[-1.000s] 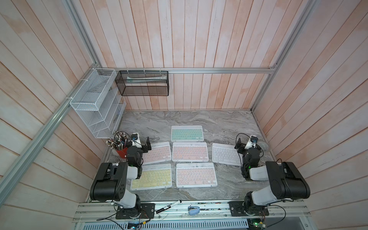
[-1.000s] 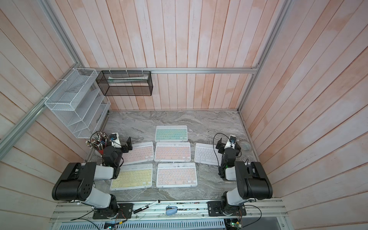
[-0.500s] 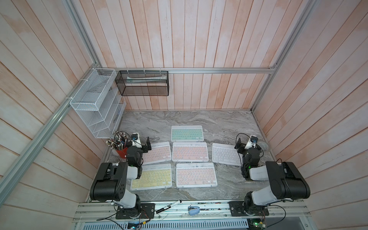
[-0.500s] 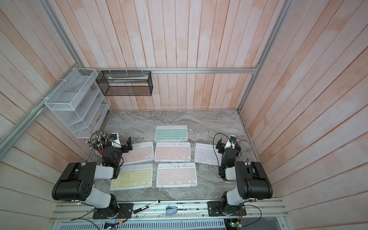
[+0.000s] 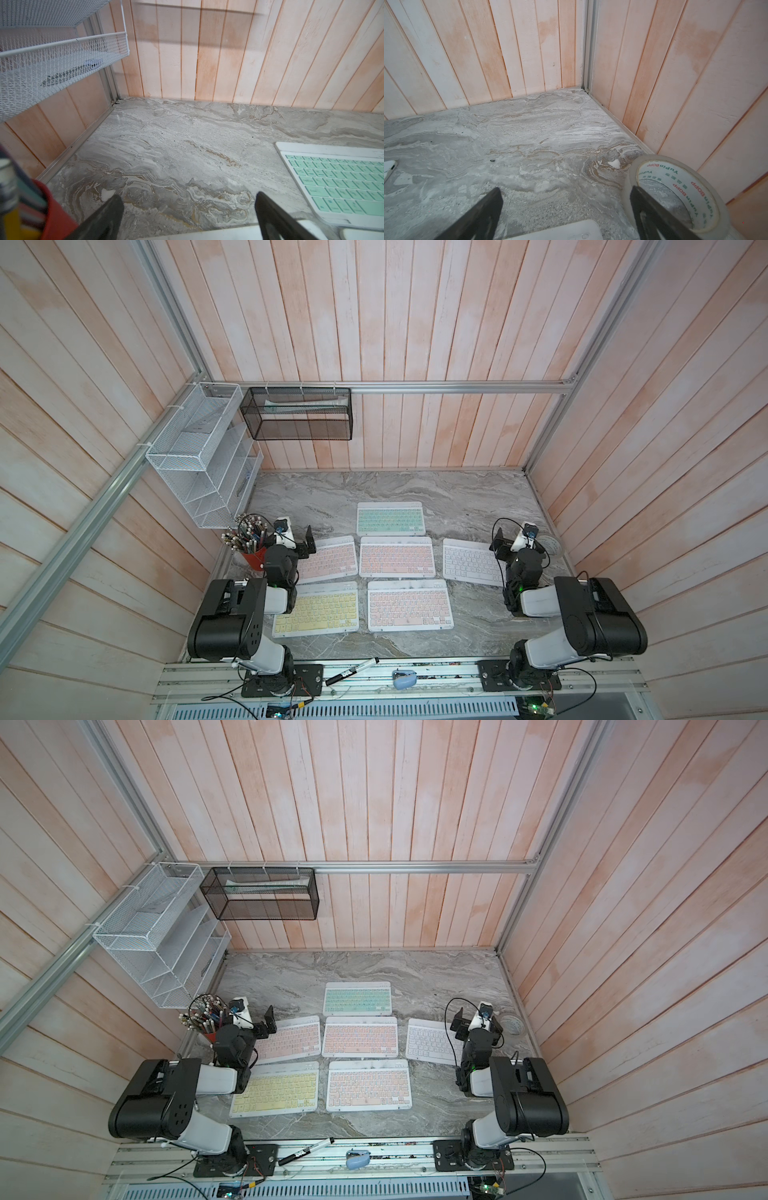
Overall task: Stack the numeric keypads
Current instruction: Pick up the numeric keypad from the center of the board.
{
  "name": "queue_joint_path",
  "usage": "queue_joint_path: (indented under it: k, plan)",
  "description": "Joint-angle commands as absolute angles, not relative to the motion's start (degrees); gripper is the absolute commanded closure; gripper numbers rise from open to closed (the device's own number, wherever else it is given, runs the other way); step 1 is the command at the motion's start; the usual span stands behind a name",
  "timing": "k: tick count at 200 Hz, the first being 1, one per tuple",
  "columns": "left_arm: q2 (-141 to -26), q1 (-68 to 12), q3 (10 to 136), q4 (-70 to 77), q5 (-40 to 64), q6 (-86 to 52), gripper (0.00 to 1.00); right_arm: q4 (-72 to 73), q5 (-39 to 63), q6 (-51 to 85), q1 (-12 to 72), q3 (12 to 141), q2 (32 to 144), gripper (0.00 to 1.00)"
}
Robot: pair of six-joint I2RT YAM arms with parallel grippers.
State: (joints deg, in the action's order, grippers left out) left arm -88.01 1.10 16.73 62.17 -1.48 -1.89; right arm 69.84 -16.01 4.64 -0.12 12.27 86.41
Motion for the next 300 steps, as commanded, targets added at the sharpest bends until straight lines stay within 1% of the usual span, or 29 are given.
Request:
queue_joint_path:
  k: [1,81,103,110,121,124,131,138,146,156,168,174,180,189,199,216,227,237,246,255,272,285,300]
  plan:
    - [-88.24,1.15,17.12,62.49,-0.58,-1.14,0.00,70.33,-15.79,4.32,0.00,13.07,86.81,0.02]
    - [-88.33,1.67,17.30,62.01,-0.01,-1.52,0.00,70.53,-15.91,4.49,-0.08,13.18,87.02,0.02]
    - [-88.14,1.10,17.10,63.17,-1.17,-0.99,0.00,70.27,-14.01,3.43,0.00,13.37,87.00,0.02]
    - [-86.33,-0.01,19.35,57.19,-3.95,-0.46,0.00,71.00,-12.18,2.84,-0.03,13.63,87.22,0.07]
    - [-83.11,-1.29,24.94,44.84,-6.79,-0.06,0.00,70.99,-12.19,2.08,0.24,14.43,86.80,0.06]
    - [-82.68,-1.44,26.23,42.57,-7.10,0.06,0.00,69.07,-13.17,2.01,0.55,15.05,86.05,0.06]
    - [-81.60,-2.35,28.29,39.21,-8.42,0.67,0.00,59.64,-14.13,2.00,0.97,19.03,83.42,0.05]
    - [-80.52,-3.67,29.37,37.92,-10.92,0.78,0.00,47.62,-13.62,1.94,1.13,24.12,81.13,0.04]
    - [-79.09,-5.11,29.79,37.41,-13.45,-0.26,0.00,36.35,-14.64,6.26,1.12,29.86,79.41,0.03]
    - [-77.34,-5.62,31.44,33.06,-15.79,-5.85,0.00,29.67,-13.98,9.05,1.03,33.95,78.70,0.02]
    - [-75.60,-5.32,36.51,19.89,-18.92,-17.28,0.00,23.48,-16.78,11.90,2.75,37.74,78.28,0.02]
    - [-75.01,-5.27,38.54,14.64,-18.38,-20.89,0.00,19.80,-16.65,12.99,3.68,39.32,77.89,0.02]
    - [-74.16,-5.23,40.00,10.50,-15.28,-23.20,0.00,17.24,-16.83,13.91,4.74,40.31,77.43,0.02]
    - [-72.77,-5.50,41.68,5.02,-11.12,-25.26,0.00,13.05,-19.00,15.17,7.69,41.89,76.72,0.02]
    - [-70.78,-6.37,42.42,-0.20,-9.37,-27.66,0.00,8.08,-23.17,17.05,11.08,43.56,76.23,0.02]
    - [-66.67,-8.44,42.46,-8.34,-9.62,-30.47,0.00,-2.27,-25.21,18.84,17.25,47.93,76.39,0.02]
    - [-63.77,-9.54,41.95,-12.12,-7.90,-32.30,0.00,-9.04,-26.42,17.66,23.26,51.54,77.79,0.02]
    - [-61.70,-11.97,41.57,-15.30,-7.68,-33.75,0.00,-15.32,-29.75,17.66,28.93,55.06,79.71,0.02]
    - [-60.54,-15.22,41.74,-17.89,-8.62,-34.38,0.00,-21.66,-33.33,21.27,33.20,58.38,81.17,0.02]
    - [-59.98,-19.23,42.49,-20.85,-11.29,-35.41,0.00,-24.50,-33.26,23.10,36.41,59.84,81.66,0.02]
    - [-59.54,-26.60,43.28,-24.17,-15.22,-37.50,0.00,-24.75,-31.59,27.65,39.98,58.89,79.55,0.02]
    - [-58.46,-31.63,42.19,-23.31,-15.83,-38.82,0.00,-24.01,-25.78,29.55,40.25,57.39,76.61,0.02]
    - [-57.00,-35.38,41.10,-22.40,-16.41,-41.91,0.00,-26.15,-20.88,32.71,40.26,56.36,73.66,0.02]
